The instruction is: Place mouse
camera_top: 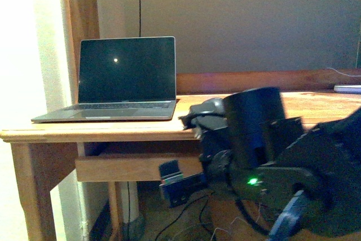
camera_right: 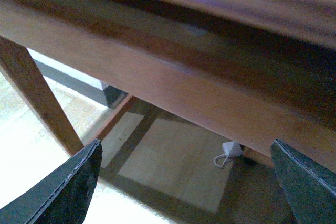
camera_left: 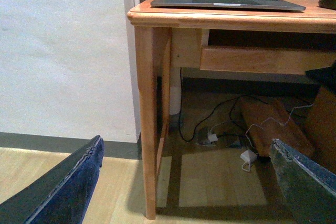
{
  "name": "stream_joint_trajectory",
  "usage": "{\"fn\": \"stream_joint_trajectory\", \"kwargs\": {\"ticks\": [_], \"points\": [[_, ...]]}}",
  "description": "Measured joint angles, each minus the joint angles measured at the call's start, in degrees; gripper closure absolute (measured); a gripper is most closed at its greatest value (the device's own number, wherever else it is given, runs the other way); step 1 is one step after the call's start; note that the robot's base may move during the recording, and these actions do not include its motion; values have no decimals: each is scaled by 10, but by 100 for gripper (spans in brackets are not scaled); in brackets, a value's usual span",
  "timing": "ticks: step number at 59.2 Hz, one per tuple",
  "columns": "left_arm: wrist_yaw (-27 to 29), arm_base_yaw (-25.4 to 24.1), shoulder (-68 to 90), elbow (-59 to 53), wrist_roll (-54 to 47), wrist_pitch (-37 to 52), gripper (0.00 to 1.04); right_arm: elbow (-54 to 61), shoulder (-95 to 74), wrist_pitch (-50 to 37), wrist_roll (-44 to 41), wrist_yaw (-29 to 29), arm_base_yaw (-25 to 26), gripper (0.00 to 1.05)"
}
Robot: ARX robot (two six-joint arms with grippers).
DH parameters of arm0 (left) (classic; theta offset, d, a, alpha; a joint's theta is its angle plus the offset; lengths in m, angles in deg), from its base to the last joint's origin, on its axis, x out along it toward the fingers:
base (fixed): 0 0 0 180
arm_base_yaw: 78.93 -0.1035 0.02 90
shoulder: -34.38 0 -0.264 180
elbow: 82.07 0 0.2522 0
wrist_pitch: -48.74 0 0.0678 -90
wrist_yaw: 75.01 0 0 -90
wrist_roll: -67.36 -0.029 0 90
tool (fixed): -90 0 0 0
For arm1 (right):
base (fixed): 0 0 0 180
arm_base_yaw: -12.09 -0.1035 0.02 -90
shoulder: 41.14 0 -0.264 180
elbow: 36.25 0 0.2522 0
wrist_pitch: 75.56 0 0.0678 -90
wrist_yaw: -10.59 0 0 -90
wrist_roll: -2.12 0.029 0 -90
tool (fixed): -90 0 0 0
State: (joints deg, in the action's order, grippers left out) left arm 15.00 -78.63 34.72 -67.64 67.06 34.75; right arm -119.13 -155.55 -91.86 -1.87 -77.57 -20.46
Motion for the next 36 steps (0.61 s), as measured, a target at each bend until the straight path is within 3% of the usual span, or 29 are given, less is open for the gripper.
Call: {"fn": "stream_joint_trajectory", "kwargs": {"ticks": [17, 36], "points": [[0, 0, 0, 0, 0, 0, 8, 245, 289, -18, 17, -60, 69, 7], [0, 0, 0, 0, 0, 0, 8, 476, 682, 134, 92, -155, 190, 7]]}}
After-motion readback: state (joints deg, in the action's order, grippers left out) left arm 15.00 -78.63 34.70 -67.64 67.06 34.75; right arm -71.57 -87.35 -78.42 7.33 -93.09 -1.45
